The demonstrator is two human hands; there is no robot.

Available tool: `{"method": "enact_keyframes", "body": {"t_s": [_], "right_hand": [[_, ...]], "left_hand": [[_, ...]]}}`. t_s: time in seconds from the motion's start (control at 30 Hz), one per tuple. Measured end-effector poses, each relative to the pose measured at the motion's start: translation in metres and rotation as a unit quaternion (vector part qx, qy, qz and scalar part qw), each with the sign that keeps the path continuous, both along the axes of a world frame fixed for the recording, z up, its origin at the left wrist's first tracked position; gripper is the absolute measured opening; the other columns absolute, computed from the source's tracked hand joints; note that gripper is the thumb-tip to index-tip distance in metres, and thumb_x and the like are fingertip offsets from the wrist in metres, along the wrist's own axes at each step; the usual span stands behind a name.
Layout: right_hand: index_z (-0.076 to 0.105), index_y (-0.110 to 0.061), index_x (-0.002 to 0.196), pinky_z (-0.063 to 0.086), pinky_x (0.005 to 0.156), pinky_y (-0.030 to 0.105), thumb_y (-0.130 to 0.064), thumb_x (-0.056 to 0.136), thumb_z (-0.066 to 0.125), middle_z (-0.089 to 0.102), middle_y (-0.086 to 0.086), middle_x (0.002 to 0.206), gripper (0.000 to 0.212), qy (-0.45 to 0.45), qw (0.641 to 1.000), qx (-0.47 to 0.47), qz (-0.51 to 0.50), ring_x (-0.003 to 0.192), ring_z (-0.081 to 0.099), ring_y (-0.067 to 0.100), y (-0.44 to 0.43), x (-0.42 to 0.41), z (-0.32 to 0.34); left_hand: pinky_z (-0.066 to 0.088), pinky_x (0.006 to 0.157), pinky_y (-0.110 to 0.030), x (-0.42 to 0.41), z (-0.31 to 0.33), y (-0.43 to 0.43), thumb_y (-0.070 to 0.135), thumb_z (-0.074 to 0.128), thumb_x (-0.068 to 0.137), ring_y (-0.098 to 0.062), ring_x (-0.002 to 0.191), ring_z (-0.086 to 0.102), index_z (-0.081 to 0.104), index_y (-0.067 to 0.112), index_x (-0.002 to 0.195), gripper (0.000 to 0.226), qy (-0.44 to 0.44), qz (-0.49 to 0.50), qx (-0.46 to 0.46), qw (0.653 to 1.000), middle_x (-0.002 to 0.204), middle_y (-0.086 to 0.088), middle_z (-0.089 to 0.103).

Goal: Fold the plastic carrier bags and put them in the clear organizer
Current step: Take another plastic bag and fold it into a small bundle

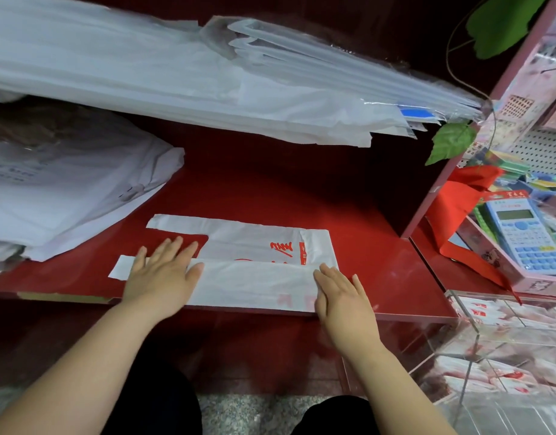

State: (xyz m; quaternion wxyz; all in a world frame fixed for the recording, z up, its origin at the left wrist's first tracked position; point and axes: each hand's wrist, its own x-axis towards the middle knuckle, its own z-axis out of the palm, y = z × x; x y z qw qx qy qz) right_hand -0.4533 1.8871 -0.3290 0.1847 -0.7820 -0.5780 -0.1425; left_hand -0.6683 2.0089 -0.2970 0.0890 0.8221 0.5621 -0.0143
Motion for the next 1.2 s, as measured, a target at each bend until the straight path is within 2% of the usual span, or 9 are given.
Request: {"method": "enact_keyframes", "body": {"t_s": [0.07,0.2,0.3,0.4,0.5,0.67,0.9,1.07,1.2], "right_hand": [[0.073,-0.013,0.082,0.051,0.077,0.037,-0.02,0.072,0.035,0.073,0.004,0.091,0.04,-0.012,1.0,-0.014,0.002,0.083,0.07,0.018,0.004,-0.001,0.0],[0.069,-0.007,0.075,0.055,0.066,0.039,-0.006,0.064,0.053,0.071,0.01,0.083,0.019,0.055,0.998,-0.014,0.033,0.073,0.068,0.029,0.011,0.0,0.003],[0.064,-0.005,0.101,0.042,0.082,0.036,0.0,0.084,0.042,0.064,0.012,0.102,0.028,0.249,0.968,0.037,0.008,0.095,0.056,0.033,0.013,0.011,0.019],[0.054,-0.012,0.123,0.033,0.098,0.035,-0.013,0.089,0.052,0.06,0.005,0.12,0.034,0.324,0.938,0.048,-0.116,0.117,0.049,0.029,0.015,0.043,0.032],[0.052,-0.021,0.126,0.024,0.099,0.034,-0.031,0.088,0.056,0.059,-0.003,0.121,0.039,0.326,0.924,-0.072,-0.184,0.12,0.045,0.025,0.022,0.061,0.042],[0.06,-0.02,0.081,0.02,0.083,0.034,-0.04,0.082,0.061,0.059,-0.002,0.089,0.021,0.342,0.915,-0.147,-0.157,0.102,0.052,0.022,0.041,0.056,0.048],[0.052,-0.024,0.057,0.039,0.097,0.047,-0.02,0.078,0.068,0.057,-0.006,0.069,0.026,0.451,0.885,-0.07,-0.095,0.088,0.055,0.025,0.05,0.064,0.038],[0.048,-0.017,0.086,0.039,0.062,0.018,-0.011,0.084,0.064,0.054,-0.003,0.077,0.017,0.538,0.841,-0.045,-0.044,0.072,0.052,0.009,0.04,0.063,0.052],[0.043,-0.012,0.126,0.043,0.08,0.027,0.002,0.079,0.064,0.062,0.005,0.085,0.053,0.56,0.824,-0.085,-0.021,0.088,0.059,0.019,0.035,0.067,0.058]], "left_hand": [[-0.009,0.113,-0.038,0.007,0.0,-0.005,0.032,0.017,0.101,-0.013,0.143,-0.001,0.015,0.023,0.148,0.048,-0.029,0.007,0.05,0.998,0.156,0.002,0.006],[0.024,0.108,-0.05,0.059,0.004,-0.039,0.014,0.033,0.095,-0.028,0.127,0.045,0.059,0.01,0.123,0.039,-0.199,-0.16,0.153,0.955,0.136,-0.01,0.05],[0.007,0.111,-0.024,0.093,0.003,-0.059,0.033,0.027,0.101,-0.011,0.141,0.014,0.031,0.024,0.143,0.044,-0.184,-0.183,0.027,0.965,0.154,0.007,0.017],[0.0,0.113,-0.029,0.108,-0.006,-0.057,0.044,0.024,0.099,-0.012,0.143,0.004,0.019,0.028,0.147,0.051,-0.134,-0.194,0.012,0.972,0.156,0.007,0.008],[-0.007,0.113,-0.034,0.108,-0.01,-0.054,0.046,0.018,0.099,-0.013,0.143,-0.006,0.011,0.032,0.148,0.051,-0.073,-0.212,0.02,0.974,0.157,0.005,0.002],[-0.01,0.113,-0.036,0.109,-0.01,-0.054,0.043,0.015,0.1,-0.015,0.143,-0.01,0.006,0.036,0.147,0.049,-0.054,-0.227,0.027,0.972,0.157,0.002,-0.003],[-0.01,0.113,-0.036,0.107,-0.013,-0.052,0.041,0.016,0.1,-0.014,0.143,-0.009,0.006,0.039,0.146,0.047,-0.063,-0.238,0.034,0.969,0.157,0.003,-0.002],[-0.01,0.113,-0.035,0.106,-0.014,-0.051,0.041,0.017,0.1,-0.014,0.143,-0.009,0.007,0.041,0.146,0.047,-0.068,-0.25,0.036,0.965,0.157,0.004,-0.002],[-0.01,0.113,-0.034,0.106,-0.014,-0.051,0.041,0.018,0.1,-0.013,0.143,-0.009,0.007,0.041,0.146,0.047,-0.071,-0.259,0.036,0.963,0.157,0.006,-0.003]]}}
